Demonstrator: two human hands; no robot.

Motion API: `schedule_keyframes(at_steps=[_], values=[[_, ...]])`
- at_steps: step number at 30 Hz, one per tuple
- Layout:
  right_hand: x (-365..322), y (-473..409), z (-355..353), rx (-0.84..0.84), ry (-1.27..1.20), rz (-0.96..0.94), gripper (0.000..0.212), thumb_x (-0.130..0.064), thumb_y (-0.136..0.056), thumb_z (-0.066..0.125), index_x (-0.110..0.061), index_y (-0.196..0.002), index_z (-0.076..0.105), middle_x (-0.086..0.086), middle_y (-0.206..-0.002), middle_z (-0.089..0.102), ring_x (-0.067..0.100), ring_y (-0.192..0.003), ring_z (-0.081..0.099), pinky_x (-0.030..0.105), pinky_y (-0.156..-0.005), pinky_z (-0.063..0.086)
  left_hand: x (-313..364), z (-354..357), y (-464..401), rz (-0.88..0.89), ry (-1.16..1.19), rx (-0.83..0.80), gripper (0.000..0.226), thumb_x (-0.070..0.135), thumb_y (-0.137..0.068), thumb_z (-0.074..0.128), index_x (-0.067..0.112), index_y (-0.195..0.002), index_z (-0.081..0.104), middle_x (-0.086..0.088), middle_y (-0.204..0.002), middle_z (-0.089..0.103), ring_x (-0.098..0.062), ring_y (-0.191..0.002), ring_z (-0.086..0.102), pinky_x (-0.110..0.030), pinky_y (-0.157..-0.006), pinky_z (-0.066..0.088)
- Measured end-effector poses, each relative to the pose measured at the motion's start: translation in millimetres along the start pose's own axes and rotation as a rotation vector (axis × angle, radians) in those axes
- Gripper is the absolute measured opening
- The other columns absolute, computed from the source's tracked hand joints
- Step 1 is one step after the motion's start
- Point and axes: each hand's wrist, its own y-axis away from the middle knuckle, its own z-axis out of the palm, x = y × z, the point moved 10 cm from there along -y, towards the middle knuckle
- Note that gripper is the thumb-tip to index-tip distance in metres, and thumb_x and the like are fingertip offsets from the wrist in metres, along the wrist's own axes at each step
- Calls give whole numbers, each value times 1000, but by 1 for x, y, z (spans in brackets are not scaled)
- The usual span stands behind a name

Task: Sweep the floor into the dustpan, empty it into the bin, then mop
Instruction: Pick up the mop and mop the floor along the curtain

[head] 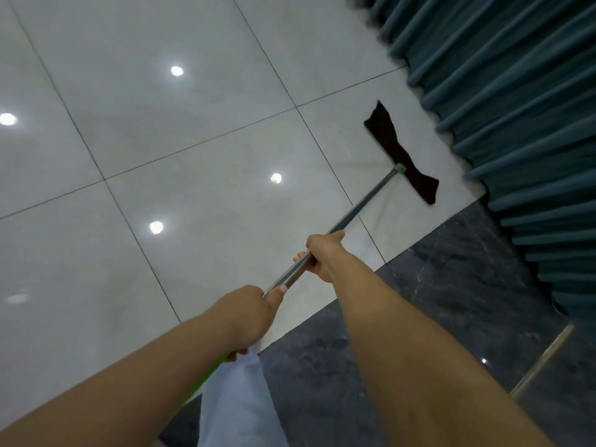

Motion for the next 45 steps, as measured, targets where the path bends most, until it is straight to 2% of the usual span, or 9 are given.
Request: schedule_keyframes(at_steps=[6, 10, 16, 23, 27, 31, 34, 38, 45], values=[[64, 50, 75, -79, -57, 1, 77, -2, -99, 33, -28, -151, -16, 12, -78, 51, 18, -62, 59, 35, -87, 56, -84, -2, 72, -66, -27, 49, 55, 59, -96, 21, 16, -79, 50, -1, -66, 50, -10, -50, 46, -18, -44, 41], [113, 84, 126, -147, -104, -11, 80, -1, -98, 32, -30, -149, -23, 12, -84, 51, 18, -65, 58, 31, -74, 54, -156, 10, 116, -97, -43, 87, 57, 64, -92, 20, 17, -85, 51, -2, -71, 55, -14, -53, 53, -28, -56, 55], [169, 129, 190, -212, -134, -2, 81, -1, -98, 32, -31, -148, -25, 11, -81, 51, 19, -65, 60, 33, -78, 56, -229, 8, 179, -126, -78, 114, 52, 60, -94, 18, 21, -82, 49, 1, -71, 53, -9, -51, 49, -17, -44, 39], [173, 150, 229, -270, -164, 16, 81, -3, -97, 40, -28, -151, -15, 17, -91, 57, 21, -69, 64, 35, -56, 56, -264, -23, 209, -163, -39, 120, 60, 70, -87, 20, 19, -79, 51, -2, -75, 58, -15, -57, 58, -25, -50, 51], [129, 157, 229, -305, -180, 19, 59, -4, -93, 53, -12, -144, 23, 17, -85, 55, 30, -72, 64, 38, -48, 57, -244, -74, 227, -196, -68, 101, 64, 73, -84, 27, 16, -90, 56, -4, -77, 60, -16, -55, 61, -28, -51, 54], [65, 170, 214, -325, -170, 9, 4, 0, -95, 51, 2, -96, 47, 19, -89, 52, 32, -77, 60, 41, -45, 58, -193, -134, 247, -230, -213, 104, 58, 63, -92, 34, 11, -107, 55, -6, -81, 59, -15, -53, 56, -23, -45, 47], [16, 186, 200, -310, -149, -14, 6, -2, -96, 50, 1, -93, 47, 18, -85, 54, 28, -70, 59, 36, -40, 56, -137, -188, 259, -196, -433, 213, 55, 59, -94, 34, 12, -110, 57, 1, -72, 48, -15, -62, 52, -23, -53, 40], [-46, 203, 181, -207, 83, -175, 42, -20, -99, 43, -18, -139, 33, 18, -106, 55, 26, -61, 62, 37, -55, 60, -59, -247, 275, -118, -731, 413, 36, 47, -96, 45, 17, -107, 61, 3, -84, 55, -21, -84, 55, -29, -69, 41], [-127, 234, 163, -175, 316, -407, 34, -28, -93, 38, -13, -113, 60, 8, -92, 54, 22, -71, 60, 34, -68, 52, 25, -297, 303, -124, -1090, 699, 17, 14, -92, 50, 11, -108, 57, -6, -100, 64, -27, -94, 60, -39, -83, 42]])
